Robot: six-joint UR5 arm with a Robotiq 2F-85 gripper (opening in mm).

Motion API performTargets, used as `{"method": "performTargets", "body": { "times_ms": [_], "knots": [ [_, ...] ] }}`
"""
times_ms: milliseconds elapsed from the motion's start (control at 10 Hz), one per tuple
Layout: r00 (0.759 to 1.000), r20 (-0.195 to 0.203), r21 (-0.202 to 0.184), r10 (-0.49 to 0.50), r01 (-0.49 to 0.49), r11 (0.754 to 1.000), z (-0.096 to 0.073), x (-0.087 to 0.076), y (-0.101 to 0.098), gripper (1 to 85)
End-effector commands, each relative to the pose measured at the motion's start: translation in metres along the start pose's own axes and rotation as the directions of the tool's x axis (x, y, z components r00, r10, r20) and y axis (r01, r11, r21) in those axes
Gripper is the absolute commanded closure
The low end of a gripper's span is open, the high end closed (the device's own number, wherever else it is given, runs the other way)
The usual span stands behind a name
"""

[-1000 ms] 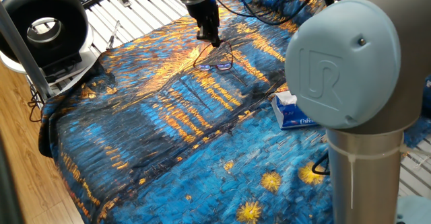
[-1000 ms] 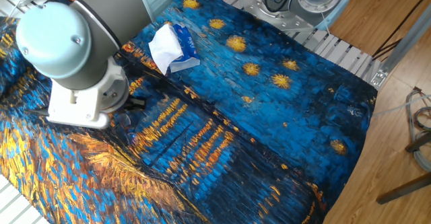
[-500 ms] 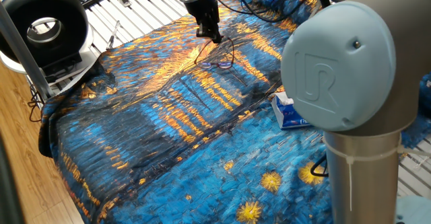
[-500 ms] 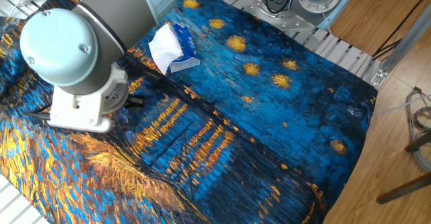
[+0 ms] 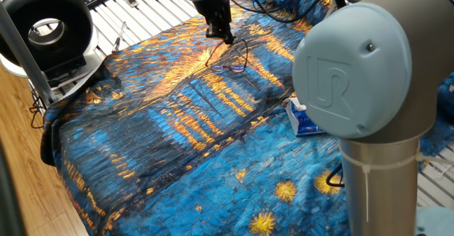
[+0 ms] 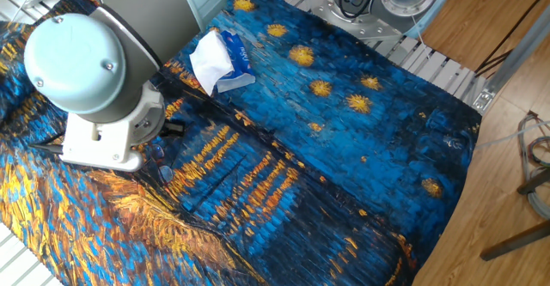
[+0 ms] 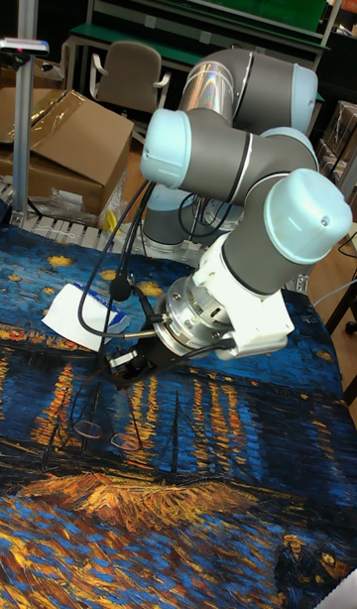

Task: Unfold the leg of the glasses (with one hand)

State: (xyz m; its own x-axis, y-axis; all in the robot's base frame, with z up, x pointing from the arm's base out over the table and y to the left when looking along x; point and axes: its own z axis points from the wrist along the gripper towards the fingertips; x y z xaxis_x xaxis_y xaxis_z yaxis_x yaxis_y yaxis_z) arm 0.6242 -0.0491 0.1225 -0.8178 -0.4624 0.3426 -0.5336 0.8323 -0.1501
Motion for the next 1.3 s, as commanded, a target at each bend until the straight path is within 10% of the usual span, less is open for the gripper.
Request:
{"method": "performTargets", "body": {
  "times_ms": [0, 700, 1200],
  "knots": [
    [1.000, 0.018, -0.032, 0.008, -0.008, 0.999, -0.004, -0.004, 0.006, 77.7],
    [0.999, 0.045, -0.033, 0.016, -0.015, 0.999, -0.008, -0.017, 0.010, 78.7],
    [0.995, 0.095, -0.068, 0.008, -0.002, 0.998, -0.007, -0.033, 0.019, 64.7]
  ]
}}
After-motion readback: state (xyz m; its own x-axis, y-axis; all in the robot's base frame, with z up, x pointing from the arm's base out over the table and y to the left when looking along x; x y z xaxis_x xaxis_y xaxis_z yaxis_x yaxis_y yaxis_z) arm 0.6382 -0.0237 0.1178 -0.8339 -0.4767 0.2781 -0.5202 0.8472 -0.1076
